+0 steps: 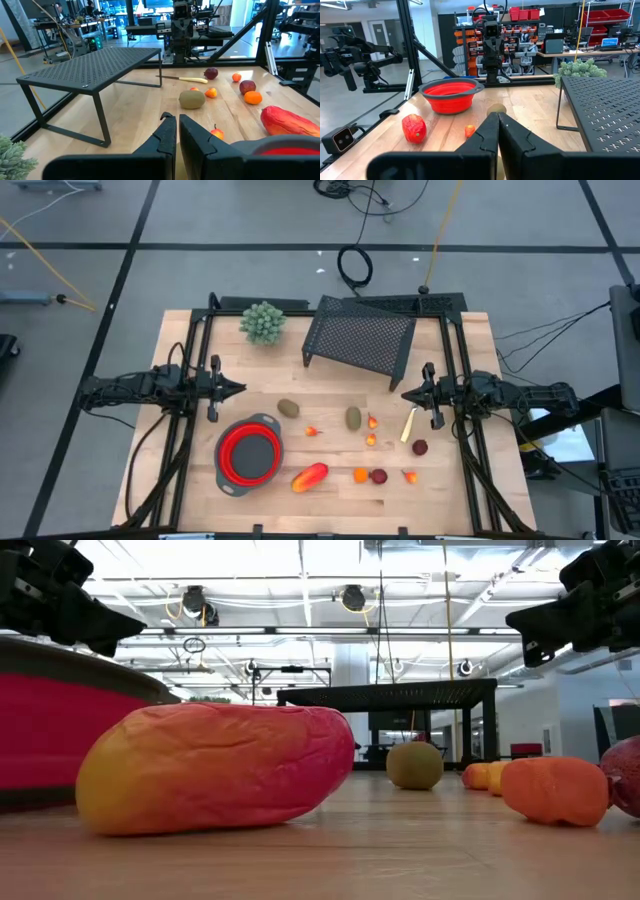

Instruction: Pick & Place Fruit

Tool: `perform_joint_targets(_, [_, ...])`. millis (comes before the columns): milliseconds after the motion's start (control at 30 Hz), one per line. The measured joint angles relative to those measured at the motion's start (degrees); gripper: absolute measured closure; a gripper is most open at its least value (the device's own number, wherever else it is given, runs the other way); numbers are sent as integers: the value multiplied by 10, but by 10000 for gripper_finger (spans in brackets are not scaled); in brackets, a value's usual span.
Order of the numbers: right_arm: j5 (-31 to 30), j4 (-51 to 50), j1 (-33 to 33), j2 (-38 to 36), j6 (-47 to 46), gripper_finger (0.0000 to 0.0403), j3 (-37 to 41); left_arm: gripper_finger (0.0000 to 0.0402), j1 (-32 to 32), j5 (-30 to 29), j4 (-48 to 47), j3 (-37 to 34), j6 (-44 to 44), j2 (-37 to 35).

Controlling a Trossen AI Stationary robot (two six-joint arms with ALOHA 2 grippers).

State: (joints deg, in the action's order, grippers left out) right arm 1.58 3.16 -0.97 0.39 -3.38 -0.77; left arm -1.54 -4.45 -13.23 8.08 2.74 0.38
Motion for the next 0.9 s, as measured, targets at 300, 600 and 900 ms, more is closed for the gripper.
perform_joint_targets(300, [0, 0, 0, 0, 0, 403, 0, 380, 0, 0, 0, 0, 0, 0])
perform_joint_targets(600, [-7, 1, 0, 0, -4, 403, 0, 380, 0, 0, 0, 0, 0, 0])
perform_joint_targets(900, [-30, 19, 0, 0, -106, 403, 0, 380, 0, 0, 0, 0, 0, 0])
